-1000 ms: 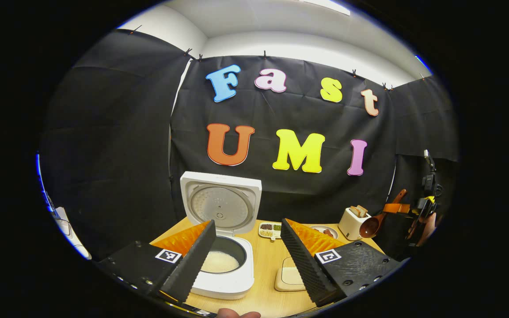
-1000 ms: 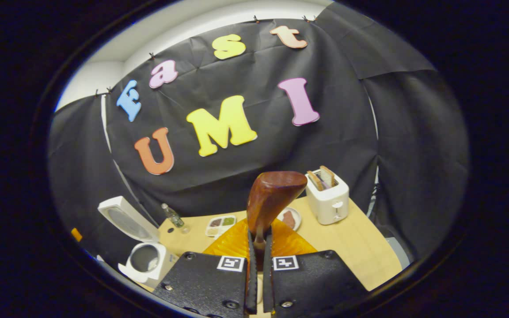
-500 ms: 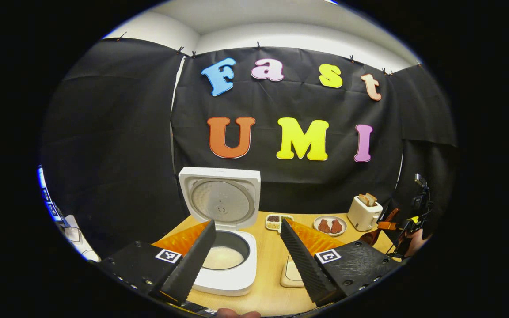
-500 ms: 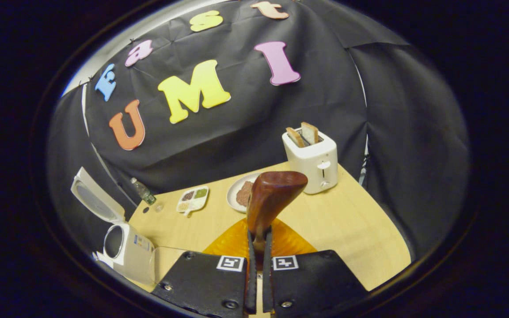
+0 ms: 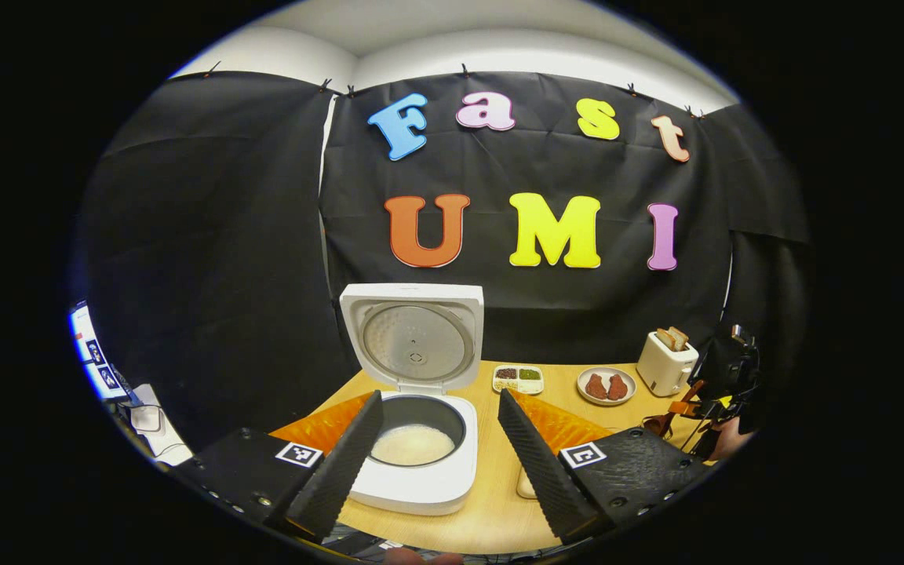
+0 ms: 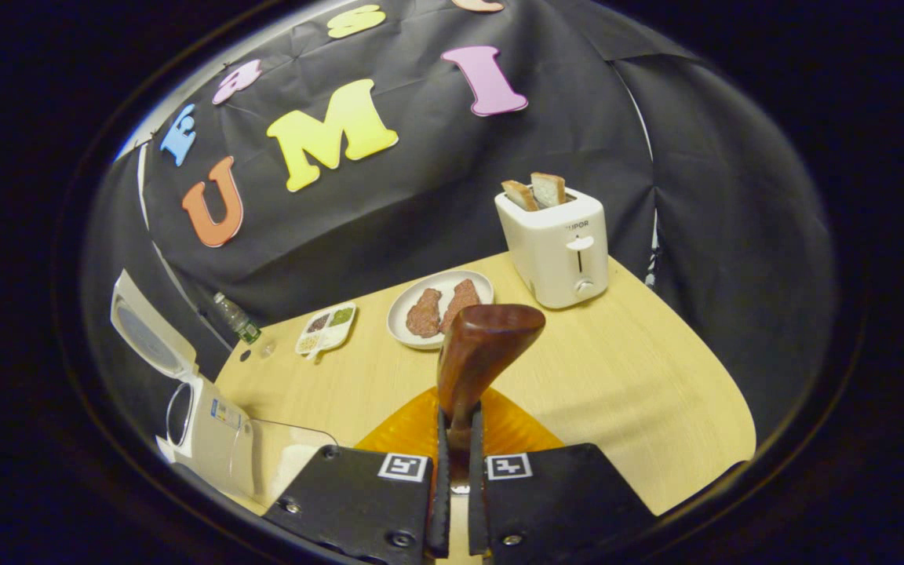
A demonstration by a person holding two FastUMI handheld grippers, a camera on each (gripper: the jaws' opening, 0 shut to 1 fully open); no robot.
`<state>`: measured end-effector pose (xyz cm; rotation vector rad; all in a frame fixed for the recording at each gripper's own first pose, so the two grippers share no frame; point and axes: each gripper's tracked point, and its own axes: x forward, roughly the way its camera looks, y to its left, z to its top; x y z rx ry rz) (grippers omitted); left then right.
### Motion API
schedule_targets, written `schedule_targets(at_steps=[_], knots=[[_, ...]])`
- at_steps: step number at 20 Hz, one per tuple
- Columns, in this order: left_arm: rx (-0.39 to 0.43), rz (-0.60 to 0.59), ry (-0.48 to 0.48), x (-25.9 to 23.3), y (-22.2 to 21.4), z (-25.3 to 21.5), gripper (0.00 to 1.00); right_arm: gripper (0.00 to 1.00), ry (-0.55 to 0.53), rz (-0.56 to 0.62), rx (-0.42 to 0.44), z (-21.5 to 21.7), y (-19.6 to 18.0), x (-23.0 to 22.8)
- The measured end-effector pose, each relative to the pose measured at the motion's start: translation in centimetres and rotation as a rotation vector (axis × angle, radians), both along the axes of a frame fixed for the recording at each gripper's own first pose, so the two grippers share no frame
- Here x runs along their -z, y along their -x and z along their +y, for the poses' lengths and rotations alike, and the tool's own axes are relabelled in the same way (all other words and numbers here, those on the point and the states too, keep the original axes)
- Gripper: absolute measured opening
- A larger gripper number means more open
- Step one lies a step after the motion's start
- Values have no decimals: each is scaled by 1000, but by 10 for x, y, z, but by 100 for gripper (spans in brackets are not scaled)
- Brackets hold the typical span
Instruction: Close the left gripper, press the button to open the rice cooker; take a wooden spoon from the chopstick holder with the right hand, scoop a spoonful of rice and pour it into the rice cooker, then put the wooden spoon back into the chopstick holder.
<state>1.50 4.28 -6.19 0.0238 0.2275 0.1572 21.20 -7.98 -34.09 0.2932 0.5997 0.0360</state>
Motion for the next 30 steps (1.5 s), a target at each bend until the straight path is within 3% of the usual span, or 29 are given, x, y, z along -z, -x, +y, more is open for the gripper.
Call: schedule_targets(at_steps=[11,13,14,15,16,18,20,25,26,30], knots=[[7,-9,7,1,-2,2,95,22,-40,6,-1,6,4,1],[11,-18,10,-1,-3,4,95,36,-15,-24,3,2,2,-9],[13,-25,14,-3,-4,5,95,53,3,-41,12,-2,3,-19],[15,-35,20,-6,-6,7,95,58,20,-64,21,-5,5,-30],[18,-45,26,-10,-9,8,95,72,39,-85,29,-8,6,-40],[30,-74,33,-19,-14,10,95,79,78,-135,43,-17,9,-65],[58,-103,20,-30,-21,11,95,75,117,-198,51,-23,13,-98],[107,-156,-21,-63,-58,28,95,96,182,-370,52,-23,35,-191],[116,-166,-29,-73,-67,31,95,92,179,-399,54,-21,42,-208],[117,-196,-1,-100,-109,46,94,100,204,-481,53,-15,70,-256]])
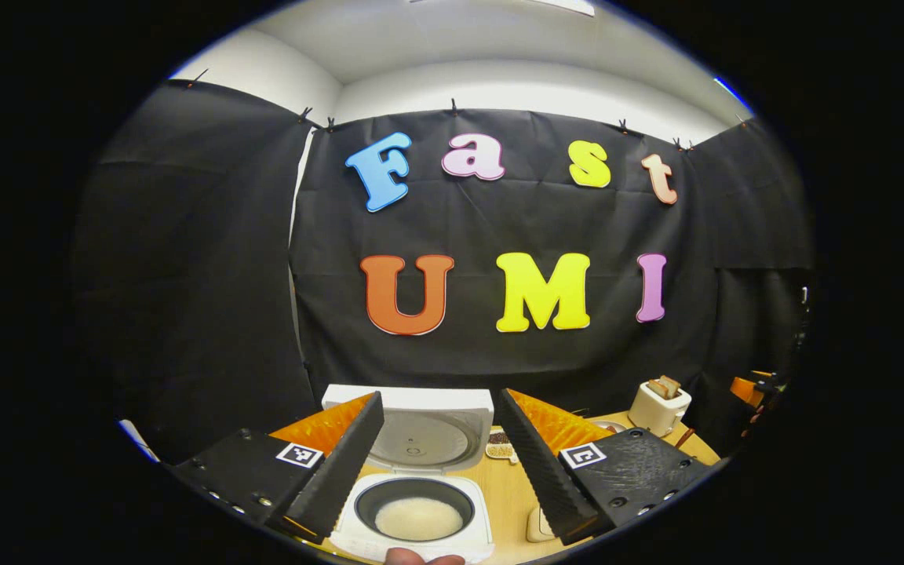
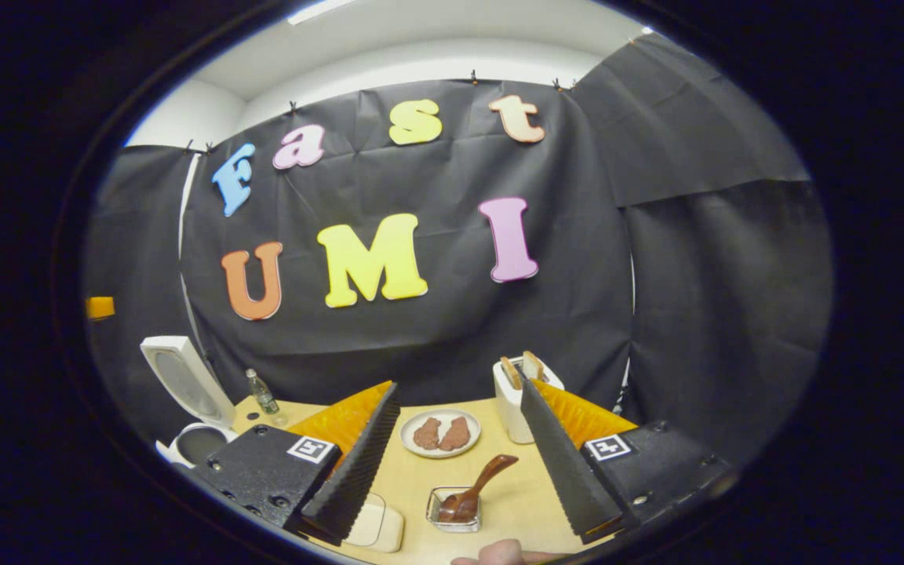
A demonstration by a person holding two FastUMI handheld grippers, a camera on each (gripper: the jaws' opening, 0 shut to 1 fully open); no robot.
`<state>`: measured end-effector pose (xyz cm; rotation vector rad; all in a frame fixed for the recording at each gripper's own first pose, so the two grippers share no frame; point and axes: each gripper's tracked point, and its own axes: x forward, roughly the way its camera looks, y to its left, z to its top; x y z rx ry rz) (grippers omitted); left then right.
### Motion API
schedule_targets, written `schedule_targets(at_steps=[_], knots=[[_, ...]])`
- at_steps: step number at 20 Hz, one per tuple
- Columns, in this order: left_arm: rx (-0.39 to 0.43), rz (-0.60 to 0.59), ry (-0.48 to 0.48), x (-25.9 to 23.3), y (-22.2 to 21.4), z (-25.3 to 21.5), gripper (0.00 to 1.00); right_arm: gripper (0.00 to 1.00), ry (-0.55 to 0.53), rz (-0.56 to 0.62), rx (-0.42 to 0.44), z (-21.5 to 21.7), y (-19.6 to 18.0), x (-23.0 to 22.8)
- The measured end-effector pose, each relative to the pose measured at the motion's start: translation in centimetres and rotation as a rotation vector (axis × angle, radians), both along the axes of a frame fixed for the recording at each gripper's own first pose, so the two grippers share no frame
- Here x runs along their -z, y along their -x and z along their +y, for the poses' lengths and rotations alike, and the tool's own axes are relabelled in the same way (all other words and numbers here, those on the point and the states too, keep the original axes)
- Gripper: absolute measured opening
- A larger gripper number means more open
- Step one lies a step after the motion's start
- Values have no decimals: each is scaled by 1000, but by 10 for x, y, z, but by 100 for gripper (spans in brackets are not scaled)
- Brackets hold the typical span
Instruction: Close the left gripper, press the button to open the rice cooker; take a wooden spoon from the chopstick holder with the right hand, scoop a spoonful of rice and pour it into the rice cooker, then put the wooden spoon back into the chopstick holder.
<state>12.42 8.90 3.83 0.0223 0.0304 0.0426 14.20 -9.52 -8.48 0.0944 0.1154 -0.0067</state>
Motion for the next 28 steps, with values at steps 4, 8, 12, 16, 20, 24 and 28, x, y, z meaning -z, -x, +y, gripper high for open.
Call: schedule_targets(at_steps=[4,8,12,16,20,24,28], knots=[[6,18,8,1,-47,12,95,94,-21,-13,-2,10,29,-19],[15,43,-2,11,-96,24,94,100,-15,9,37,6,57,-13],[-7,123,-14,40,-141,45,95,100,-69,80,75,13,80,15],[-17,227,-19,68,-164,54,95,95,-83,146,114,11,96,33],[-12,302,-14,82,-165,57,97,100,-97,136,162,3,99,31],[-10,358,1,89,-151,55,98,94,-113,145,134,18,93,37],[-5,407,2,94,-126,55,98,100,-127,173,51,44,83,46]])
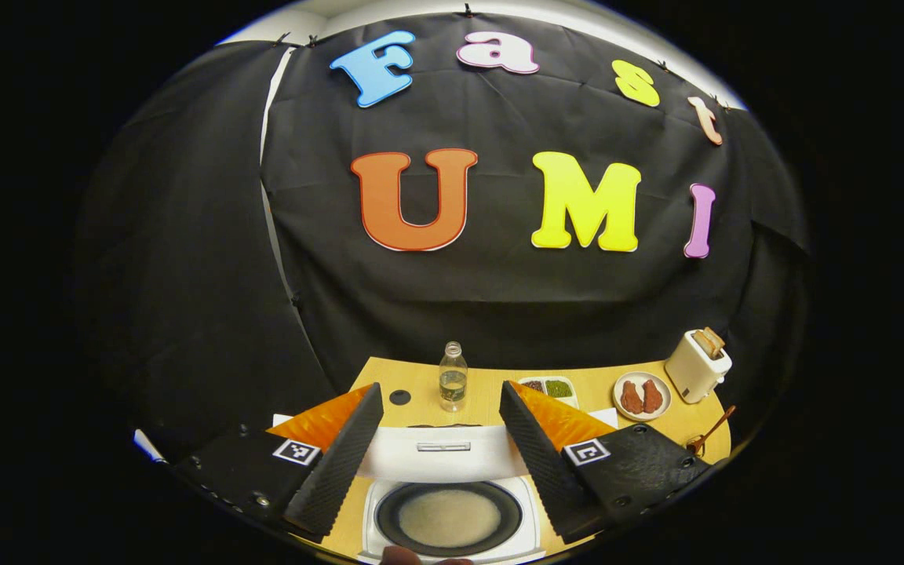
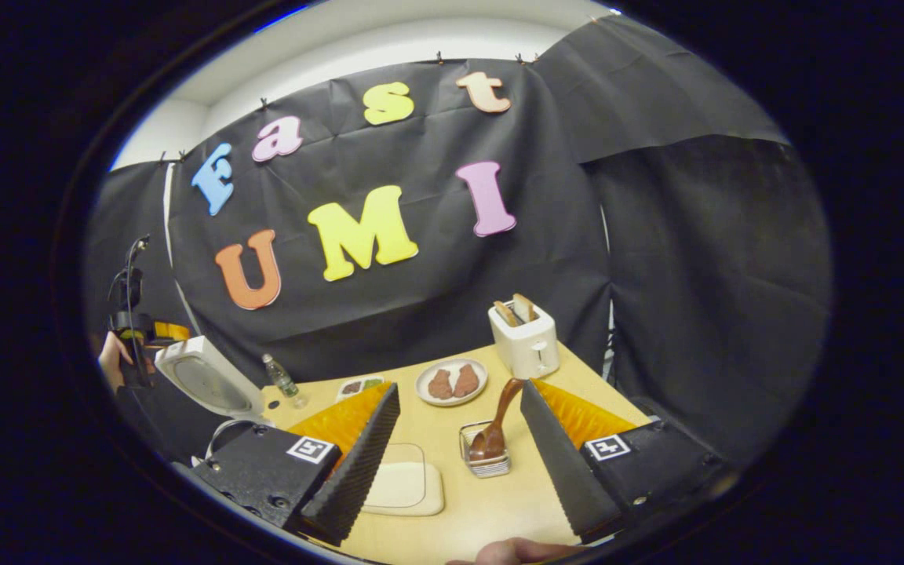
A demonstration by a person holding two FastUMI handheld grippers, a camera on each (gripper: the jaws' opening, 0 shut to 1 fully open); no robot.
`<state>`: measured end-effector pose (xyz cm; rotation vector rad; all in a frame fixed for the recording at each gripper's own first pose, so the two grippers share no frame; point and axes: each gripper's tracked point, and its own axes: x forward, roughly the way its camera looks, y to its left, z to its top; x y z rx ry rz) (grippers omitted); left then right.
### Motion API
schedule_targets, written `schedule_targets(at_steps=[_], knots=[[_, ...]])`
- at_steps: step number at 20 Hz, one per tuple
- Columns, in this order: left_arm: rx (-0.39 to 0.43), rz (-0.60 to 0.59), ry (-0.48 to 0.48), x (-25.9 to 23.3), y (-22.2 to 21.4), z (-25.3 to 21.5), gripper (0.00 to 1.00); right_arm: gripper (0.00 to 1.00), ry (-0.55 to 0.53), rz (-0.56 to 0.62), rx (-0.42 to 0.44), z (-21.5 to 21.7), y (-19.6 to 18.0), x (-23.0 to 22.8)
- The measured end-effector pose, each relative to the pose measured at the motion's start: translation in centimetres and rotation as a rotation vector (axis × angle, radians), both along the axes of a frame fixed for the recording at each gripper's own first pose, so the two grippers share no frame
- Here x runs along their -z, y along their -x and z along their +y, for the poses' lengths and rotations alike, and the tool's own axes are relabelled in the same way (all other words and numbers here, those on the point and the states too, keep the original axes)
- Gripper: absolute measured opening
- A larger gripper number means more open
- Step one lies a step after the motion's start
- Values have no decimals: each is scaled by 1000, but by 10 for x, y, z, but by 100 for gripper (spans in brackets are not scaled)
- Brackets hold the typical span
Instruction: Close the left gripper, press the button to open the rice cooker; take a wooden spoon from the chopstick holder with the right hand, scoop a spoonful of rice and pour it into the rice cooker, then put the wooden spoon back into the chopstick holder.
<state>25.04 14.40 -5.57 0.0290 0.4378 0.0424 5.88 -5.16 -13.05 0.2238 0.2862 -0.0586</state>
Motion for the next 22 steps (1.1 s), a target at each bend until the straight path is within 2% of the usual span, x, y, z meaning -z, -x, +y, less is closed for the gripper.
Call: schedule_targets(at_steps=[3,4,9,12,17,22], knots=[[19,52,14,11,30,-5,98,95,-1,-19,-49,12,-2,-5],[32,72,18,16,42,-9,98,100,-2,-19,-66,15,-1,-4],[61,194,41,59,92,-25,96,100,8,-17,-105,18,7,0],[41,263,41,91,115,-23,97,100,30,-29,-114,13,16,-5],[41,387,71,136,144,-25,97,100,39,-30,-123,9,25,-6],[44,442,55,164,155,-25,97,100,40,-36,-138,9,30,-10]])
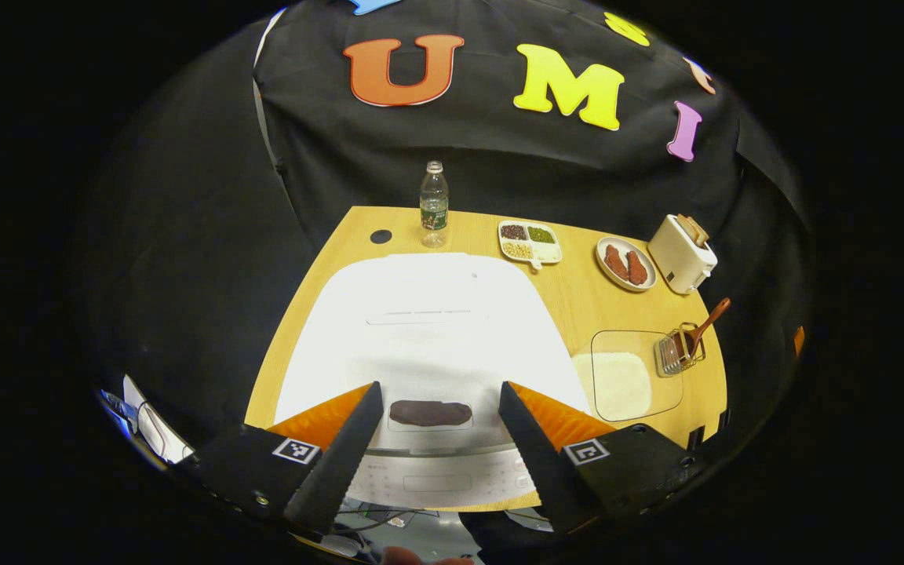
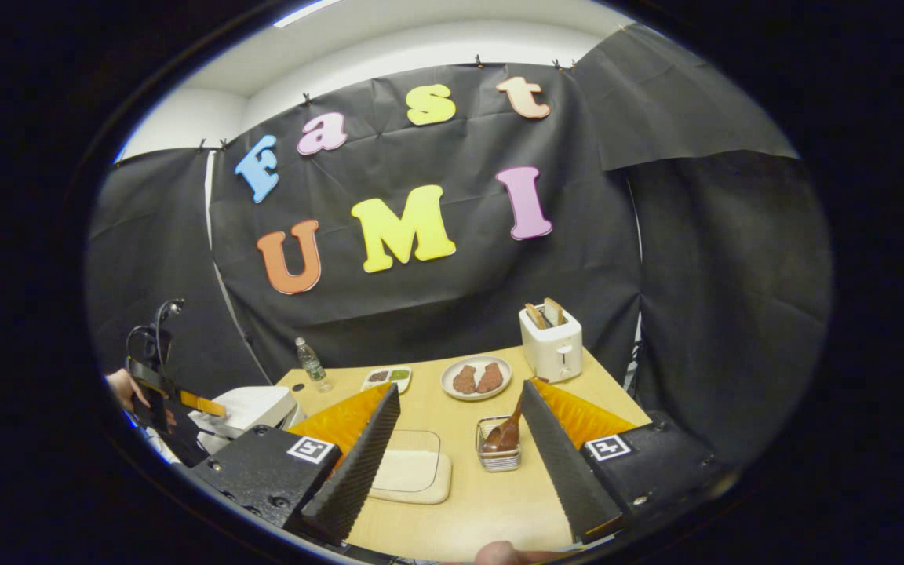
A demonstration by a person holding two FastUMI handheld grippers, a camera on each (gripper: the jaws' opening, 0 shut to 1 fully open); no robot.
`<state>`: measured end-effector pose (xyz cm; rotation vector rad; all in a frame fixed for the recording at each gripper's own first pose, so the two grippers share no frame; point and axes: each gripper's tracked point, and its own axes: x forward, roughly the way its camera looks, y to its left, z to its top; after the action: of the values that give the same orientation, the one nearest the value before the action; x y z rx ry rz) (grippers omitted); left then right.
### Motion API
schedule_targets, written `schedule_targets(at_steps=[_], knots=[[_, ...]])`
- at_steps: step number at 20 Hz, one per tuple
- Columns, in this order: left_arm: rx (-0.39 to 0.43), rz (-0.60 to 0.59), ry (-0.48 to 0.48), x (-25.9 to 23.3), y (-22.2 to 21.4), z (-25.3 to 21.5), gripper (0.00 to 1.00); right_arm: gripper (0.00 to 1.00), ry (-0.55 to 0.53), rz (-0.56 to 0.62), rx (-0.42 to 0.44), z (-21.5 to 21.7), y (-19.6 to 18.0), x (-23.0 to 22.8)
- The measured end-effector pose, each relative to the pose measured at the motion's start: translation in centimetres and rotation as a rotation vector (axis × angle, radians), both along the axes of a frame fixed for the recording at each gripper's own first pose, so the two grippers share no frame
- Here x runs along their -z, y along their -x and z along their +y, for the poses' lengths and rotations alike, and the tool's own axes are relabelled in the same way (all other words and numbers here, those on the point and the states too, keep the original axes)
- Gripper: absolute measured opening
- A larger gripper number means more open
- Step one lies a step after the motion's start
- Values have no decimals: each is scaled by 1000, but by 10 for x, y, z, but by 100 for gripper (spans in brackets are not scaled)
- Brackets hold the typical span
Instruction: Close the left gripper, press the button to open the rice cooker; take a wooden spoon from the chopstick holder with the right hand, scoop a spoonful of rice and pour it into the rice cooker, then put the wooden spoon back into the chopstick holder.
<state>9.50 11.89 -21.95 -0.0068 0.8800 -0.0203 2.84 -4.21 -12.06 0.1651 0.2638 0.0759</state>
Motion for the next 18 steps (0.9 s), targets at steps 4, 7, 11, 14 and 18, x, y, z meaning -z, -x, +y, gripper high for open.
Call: schedule_targets(at_steps=[4,7,11,14,18], knots=[[-5,43,-5,20,10,1,98,100,-1,-10,-4,0,-1,-2],[-20,77,-23,33,16,4,98,100,0,-12,-11,3,-2,-3],[-23,85,-20,37,18,3,98,100,-8,-13,-15,6,-5,-1],[-21,106,-15,40,20,3,100,100,-35,-2,-20,10,-7,5],[1,40,-23,39,16,2,100,94,-39,22,-39,19,-8,15]])
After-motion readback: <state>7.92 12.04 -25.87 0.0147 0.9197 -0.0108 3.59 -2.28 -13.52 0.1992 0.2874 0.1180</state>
